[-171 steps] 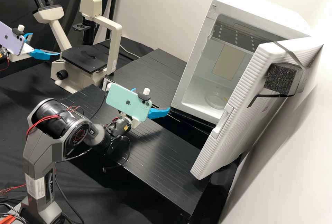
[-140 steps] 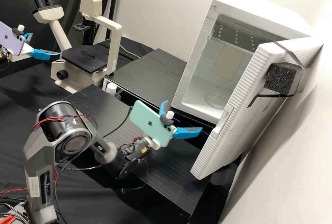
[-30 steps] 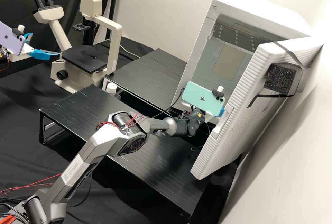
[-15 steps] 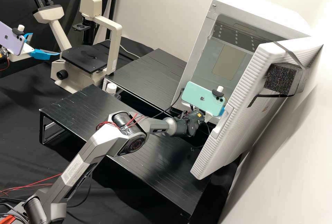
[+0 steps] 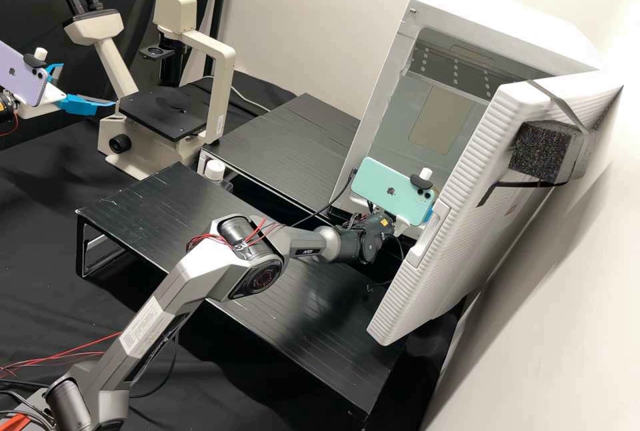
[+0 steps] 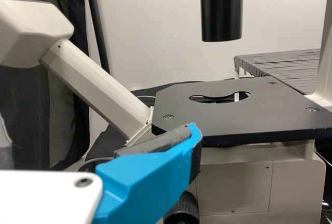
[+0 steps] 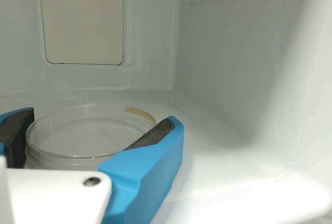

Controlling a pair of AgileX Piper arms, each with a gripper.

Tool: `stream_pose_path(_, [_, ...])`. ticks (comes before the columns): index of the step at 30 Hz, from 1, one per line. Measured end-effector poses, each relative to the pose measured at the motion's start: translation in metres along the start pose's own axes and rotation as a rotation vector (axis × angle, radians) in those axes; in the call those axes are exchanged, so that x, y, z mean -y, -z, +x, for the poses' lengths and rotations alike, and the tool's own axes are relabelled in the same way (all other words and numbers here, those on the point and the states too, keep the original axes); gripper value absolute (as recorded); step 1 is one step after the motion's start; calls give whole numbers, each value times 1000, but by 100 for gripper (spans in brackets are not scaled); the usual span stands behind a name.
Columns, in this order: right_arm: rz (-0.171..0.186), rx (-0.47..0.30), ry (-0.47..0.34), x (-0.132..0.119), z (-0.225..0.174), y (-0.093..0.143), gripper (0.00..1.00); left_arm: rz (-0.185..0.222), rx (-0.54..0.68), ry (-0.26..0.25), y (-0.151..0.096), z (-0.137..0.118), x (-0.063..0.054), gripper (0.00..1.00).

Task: Take out the petri dish and place it under the microscope.

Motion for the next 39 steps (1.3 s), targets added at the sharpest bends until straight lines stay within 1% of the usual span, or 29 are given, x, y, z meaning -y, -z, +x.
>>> stream_pose_path(2, [6,1,-3,0,0,0,0,0,0,0,0,0,0,100])
stream_pose_path(13, [8,1,-3,0,0,0,0,0,0,0,0,0,0,100])
stream_pose_path(19, [21,2,-5,-1,-4,0,0,0,0,0,0,0,0,100])
stream_pose_path(24, [24,-15,-23,-13,-21,4,0,0,0,0,0,0,0,100])
stream_pose_path(29, [25,2,-51,-30,-41,2,0,0,0,0,0,0,0,100])
stream_pose_path(31, [27,-16,-67,-36,-49,3,0,0,0,0,0,0,0,100])
stream_pose_path(35, [28,-49,-80,-41,-60,7,0,0,0,0,0,0,0,100])
stream_pose_path(39, [36,-91,-76,-37,-73,13,0,0,0,0,0,0,0,100])
